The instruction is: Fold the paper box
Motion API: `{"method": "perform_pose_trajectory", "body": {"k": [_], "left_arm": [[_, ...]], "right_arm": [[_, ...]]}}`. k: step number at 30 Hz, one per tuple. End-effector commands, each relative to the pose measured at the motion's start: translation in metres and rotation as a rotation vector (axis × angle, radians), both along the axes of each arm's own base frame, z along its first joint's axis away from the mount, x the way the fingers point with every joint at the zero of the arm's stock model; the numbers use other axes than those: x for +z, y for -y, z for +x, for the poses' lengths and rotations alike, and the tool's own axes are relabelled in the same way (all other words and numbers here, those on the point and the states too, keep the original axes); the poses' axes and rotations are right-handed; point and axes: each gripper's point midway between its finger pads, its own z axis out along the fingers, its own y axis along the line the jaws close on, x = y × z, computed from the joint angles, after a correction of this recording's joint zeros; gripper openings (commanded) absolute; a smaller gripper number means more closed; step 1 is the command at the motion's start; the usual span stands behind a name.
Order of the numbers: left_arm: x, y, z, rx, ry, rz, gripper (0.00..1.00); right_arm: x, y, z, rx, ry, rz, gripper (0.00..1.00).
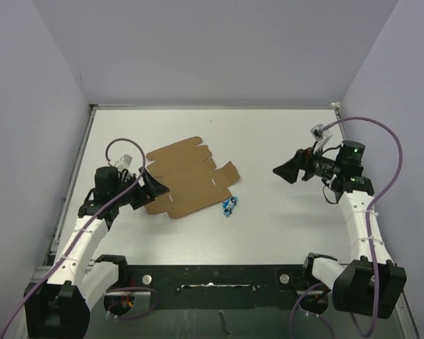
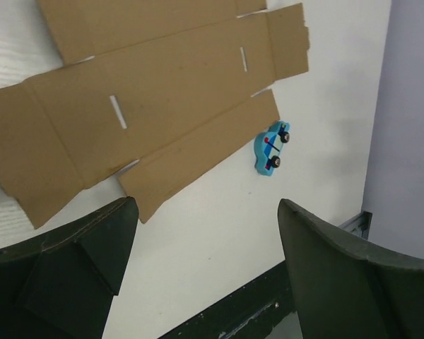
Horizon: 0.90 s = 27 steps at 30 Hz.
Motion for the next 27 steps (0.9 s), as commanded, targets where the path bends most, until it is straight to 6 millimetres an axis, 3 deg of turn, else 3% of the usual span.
{"method": "perform_pose_trajectory", "body": {"k": [1, 5, 7, 11, 15, 20, 27], "left_arm": [[0.001, -0.016, 0.011, 0.109, 0.009, 0.025, 0.79], [-0.013, -0.041, 0.019, 0.197, -0.023, 0.163, 0.79], [-0.02, -0.064, 0.03, 0.272, -0.044, 0.304, 0.79], [-0.038, -0.078, 0.059, 0.351, -0.096, 0.375, 0.79], [-0.054, -0.076, 0.093, 0.322, -0.089, 0.37, 0.79], [-0.069, -0.075, 0.135, 0.235, -0.075, 0.201, 0.6], [-0.087, -0.033, 0.145, 0.149, -0.085, 0.084, 0.53]], "right_arm": [[0.011, -0.025, -0.011, 0.193, 0.144, 0.085, 0.98], [-0.003, -0.034, -0.018, 0.256, 0.144, 0.048, 0.98], [-0.007, -0.038, -0.018, 0.28, 0.142, 0.03, 0.98], [-0.014, -0.046, -0.018, 0.324, 0.129, 0.017, 0.98], [-0.021, -0.052, -0.019, 0.351, 0.122, -0.005, 0.98], [-0.024, -0.054, -0.018, 0.364, 0.118, -0.017, 0.98], [-0.029, -0.054, -0.016, 0.359, 0.104, -0.022, 0.98]]}}
